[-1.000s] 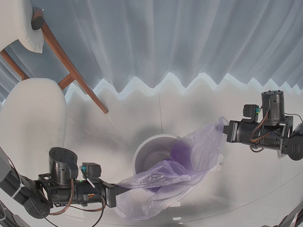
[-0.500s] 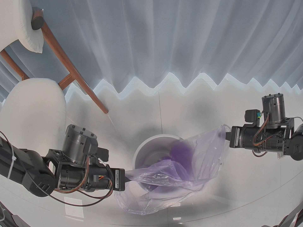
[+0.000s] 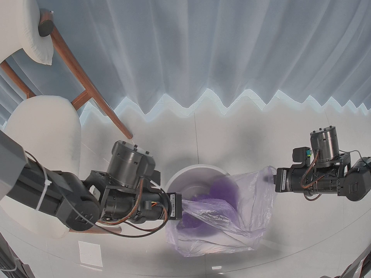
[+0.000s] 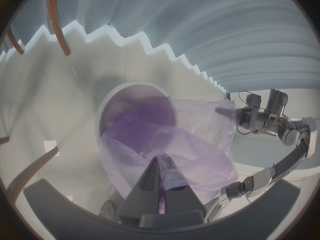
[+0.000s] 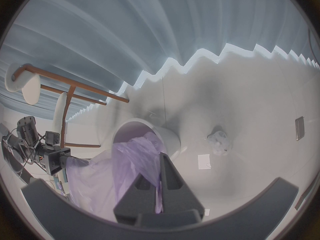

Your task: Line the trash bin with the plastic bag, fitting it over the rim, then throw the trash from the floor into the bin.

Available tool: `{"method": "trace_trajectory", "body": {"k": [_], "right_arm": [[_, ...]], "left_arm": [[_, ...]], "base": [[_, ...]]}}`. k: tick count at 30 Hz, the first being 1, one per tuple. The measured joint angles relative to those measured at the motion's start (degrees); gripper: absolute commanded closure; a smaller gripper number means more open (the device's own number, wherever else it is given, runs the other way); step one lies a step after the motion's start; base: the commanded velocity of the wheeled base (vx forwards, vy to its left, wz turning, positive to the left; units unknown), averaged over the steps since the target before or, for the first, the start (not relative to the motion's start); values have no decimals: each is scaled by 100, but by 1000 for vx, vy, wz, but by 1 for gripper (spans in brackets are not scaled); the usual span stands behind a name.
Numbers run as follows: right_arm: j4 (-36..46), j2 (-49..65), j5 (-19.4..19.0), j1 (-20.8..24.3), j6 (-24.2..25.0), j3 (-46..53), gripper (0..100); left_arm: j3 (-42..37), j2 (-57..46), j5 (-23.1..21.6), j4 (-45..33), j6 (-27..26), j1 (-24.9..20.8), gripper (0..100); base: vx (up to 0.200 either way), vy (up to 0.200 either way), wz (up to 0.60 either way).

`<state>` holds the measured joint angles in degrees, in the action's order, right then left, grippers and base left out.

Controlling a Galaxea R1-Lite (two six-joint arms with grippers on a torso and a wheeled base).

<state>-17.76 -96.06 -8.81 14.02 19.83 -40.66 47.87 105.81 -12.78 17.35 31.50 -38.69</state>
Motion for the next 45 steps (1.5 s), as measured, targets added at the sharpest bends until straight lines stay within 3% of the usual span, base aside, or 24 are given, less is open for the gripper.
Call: {"method": "trace_trajectory", "body": {"k": [5, 11, 20, 28, 45], "right_arm": [[-407, -355, 1, 4, 20, -146, 100], [-569, -844, 26, -13, 37, -614, 100], [-522, -1471, 134, -99, 48, -1708, 100], [85, -1830, 178, -283, 46, -2431, 100], [235, -2064, 182, -801, -11, -2717, 100]], "left_arm": [[455, 400, 27, 0, 402, -85, 100], [739, 708, 41, -16, 484, 28, 100], [1134, 965, 118, -118, 501, 736, 100], [1261, 1050, 134, -539, 497, 1362, 100], [1241, 1254, 429, -739, 441, 1777, 100]], "base": [[0, 0, 0], [0, 0, 0], [0, 0, 0], [0, 0, 0], [0, 0, 0]]}}
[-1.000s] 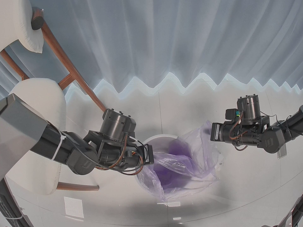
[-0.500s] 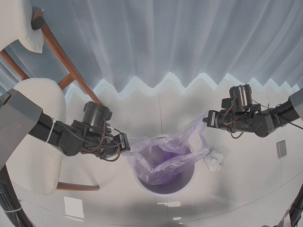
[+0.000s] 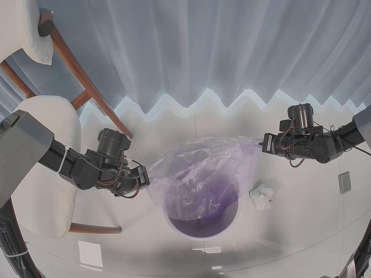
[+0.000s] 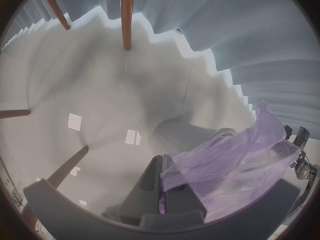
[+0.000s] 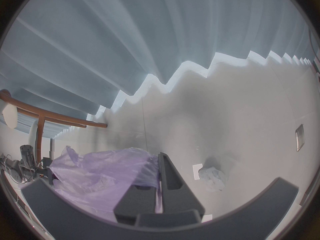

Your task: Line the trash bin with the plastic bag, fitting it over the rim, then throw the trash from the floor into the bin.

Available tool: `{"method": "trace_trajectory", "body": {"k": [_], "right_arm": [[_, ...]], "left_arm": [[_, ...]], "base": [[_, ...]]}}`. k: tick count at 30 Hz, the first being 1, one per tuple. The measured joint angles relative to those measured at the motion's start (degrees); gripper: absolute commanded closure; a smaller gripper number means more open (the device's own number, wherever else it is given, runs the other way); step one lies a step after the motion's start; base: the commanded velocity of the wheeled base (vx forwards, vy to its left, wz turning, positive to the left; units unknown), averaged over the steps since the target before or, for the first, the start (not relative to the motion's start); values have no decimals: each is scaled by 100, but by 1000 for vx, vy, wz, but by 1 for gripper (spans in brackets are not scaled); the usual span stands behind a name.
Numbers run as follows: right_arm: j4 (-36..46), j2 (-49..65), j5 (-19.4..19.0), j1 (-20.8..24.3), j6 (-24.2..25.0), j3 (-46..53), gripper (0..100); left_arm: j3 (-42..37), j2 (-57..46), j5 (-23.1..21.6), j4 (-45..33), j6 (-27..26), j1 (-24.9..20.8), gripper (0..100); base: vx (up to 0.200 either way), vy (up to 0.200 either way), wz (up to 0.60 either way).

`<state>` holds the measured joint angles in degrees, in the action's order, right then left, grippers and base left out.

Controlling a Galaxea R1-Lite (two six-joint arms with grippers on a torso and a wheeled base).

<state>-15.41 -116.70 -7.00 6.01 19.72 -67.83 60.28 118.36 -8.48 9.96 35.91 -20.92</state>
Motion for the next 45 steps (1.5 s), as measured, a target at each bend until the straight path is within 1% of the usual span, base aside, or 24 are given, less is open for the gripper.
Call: {"method": "trace_trajectory", "body": {"k": [10, 20, 29, 45], "right_arm": [[-18, -149, -9, -26, -57, 60, 100], [-51, -491, -20, -30, -128, -168, 100], [-57, -868, -28, 11, -128, -369, 100], [-51, -1178, -37, 35, -130, -310, 100]], "left_arm": [[-1, 228, 4, 2, 13, 72, 100], [40, 430, 4, 16, 10, 149, 100], [7, 597, 66, 13, 34, 100, 100], [-299, 752, 127, 55, 51, 6, 100]], "base": [[0, 0, 0], [0, 0, 0], [0, 0, 0], [0, 0, 0]]}}
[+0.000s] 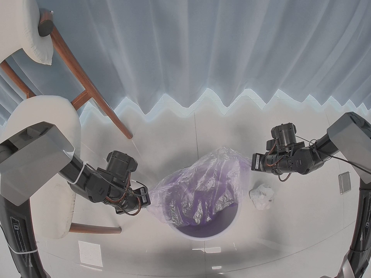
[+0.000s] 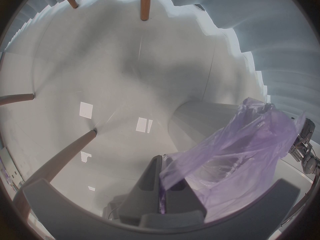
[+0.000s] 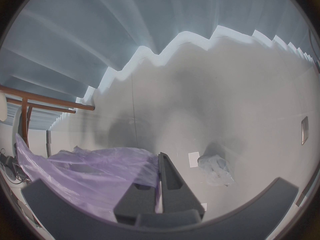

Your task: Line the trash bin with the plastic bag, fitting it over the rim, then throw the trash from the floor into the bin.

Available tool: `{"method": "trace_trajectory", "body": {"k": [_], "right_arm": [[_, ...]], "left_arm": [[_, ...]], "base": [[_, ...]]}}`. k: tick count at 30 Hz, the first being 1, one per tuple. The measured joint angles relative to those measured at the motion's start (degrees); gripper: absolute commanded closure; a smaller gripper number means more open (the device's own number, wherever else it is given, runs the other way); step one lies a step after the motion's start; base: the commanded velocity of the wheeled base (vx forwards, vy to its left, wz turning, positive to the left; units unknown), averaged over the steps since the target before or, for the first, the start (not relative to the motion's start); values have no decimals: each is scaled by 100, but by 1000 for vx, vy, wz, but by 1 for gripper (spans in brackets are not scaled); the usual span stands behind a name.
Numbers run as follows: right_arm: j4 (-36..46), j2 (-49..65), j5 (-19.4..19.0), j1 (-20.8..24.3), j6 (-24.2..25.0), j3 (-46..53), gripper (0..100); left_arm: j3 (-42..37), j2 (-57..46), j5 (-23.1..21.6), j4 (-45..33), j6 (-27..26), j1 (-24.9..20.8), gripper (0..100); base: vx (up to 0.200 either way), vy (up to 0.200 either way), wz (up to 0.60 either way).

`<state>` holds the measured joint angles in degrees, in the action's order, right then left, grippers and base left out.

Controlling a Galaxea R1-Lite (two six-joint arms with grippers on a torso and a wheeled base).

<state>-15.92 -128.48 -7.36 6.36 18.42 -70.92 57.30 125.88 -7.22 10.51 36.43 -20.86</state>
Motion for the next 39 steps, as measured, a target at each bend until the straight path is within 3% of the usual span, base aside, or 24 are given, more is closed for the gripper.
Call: {"method": "trace_trajectory", "body": {"k": [15, 16, 21, 27, 39], "right_arm": [[-28, -55, -18, 30, -20, 310, 100], [-59, -52, -49, 30, -22, 323, 0], [-389, 20, -180, 17, 60, 397, 0], [-430, 393, -224, 38, 588, 662, 0], [304, 1291, -539, 118, 1407, 690, 0]], "left_arm": [[-272, 6, 180, 356, 343, -207, 100], [-294, 4, 180, 383, 336, -216, 0], [-361, -11, 187, 482, 328, -238, 0], [-573, -110, 145, 805, 339, -245, 0], [-1392, -669, 88, 1317, 296, -265, 0]], "base": [[0, 0, 0], [0, 0, 0], [0, 0, 0], [0, 0, 0], [0, 0, 0]]}}
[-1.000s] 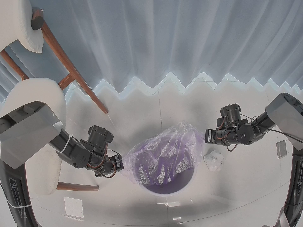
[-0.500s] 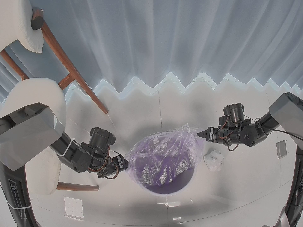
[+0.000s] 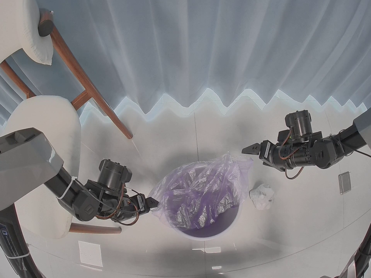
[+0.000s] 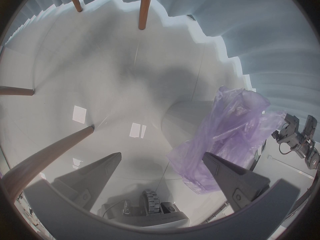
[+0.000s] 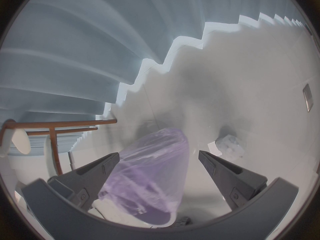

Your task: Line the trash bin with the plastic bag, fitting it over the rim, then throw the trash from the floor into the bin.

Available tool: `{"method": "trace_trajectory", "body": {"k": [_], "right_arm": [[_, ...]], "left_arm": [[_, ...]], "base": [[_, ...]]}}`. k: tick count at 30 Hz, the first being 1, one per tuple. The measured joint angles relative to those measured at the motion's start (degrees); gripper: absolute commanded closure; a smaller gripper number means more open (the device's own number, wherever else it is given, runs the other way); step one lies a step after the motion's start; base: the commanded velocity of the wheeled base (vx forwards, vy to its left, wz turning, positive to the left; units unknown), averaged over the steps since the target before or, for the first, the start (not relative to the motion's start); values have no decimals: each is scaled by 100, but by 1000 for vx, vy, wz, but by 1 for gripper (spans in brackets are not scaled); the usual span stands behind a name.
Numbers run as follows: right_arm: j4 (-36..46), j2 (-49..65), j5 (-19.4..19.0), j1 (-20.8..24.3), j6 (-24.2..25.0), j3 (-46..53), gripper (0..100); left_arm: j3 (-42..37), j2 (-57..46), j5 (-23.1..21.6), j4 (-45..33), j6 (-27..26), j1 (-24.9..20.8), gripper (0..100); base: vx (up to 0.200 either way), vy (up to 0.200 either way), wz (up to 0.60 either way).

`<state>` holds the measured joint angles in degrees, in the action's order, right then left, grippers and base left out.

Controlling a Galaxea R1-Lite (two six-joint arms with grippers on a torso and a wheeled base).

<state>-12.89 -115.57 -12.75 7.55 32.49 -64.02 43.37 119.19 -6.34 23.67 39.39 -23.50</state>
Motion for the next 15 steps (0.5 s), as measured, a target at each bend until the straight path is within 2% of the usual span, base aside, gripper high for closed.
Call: {"method": "trace_trajectory", "body": {"k": [9, 15], "right_arm": [[1841, 324, -60, 474, 944, -1287, 0], [3131, 195, 74, 797, 1224, -2291, 0]], "left_arm": [[-630, -336, 10, 591, -11, -13, 0], [-942, -530, -1, 1064, -4, -13, 0]], "base": [[0, 0, 0], [0, 0, 0]]}}
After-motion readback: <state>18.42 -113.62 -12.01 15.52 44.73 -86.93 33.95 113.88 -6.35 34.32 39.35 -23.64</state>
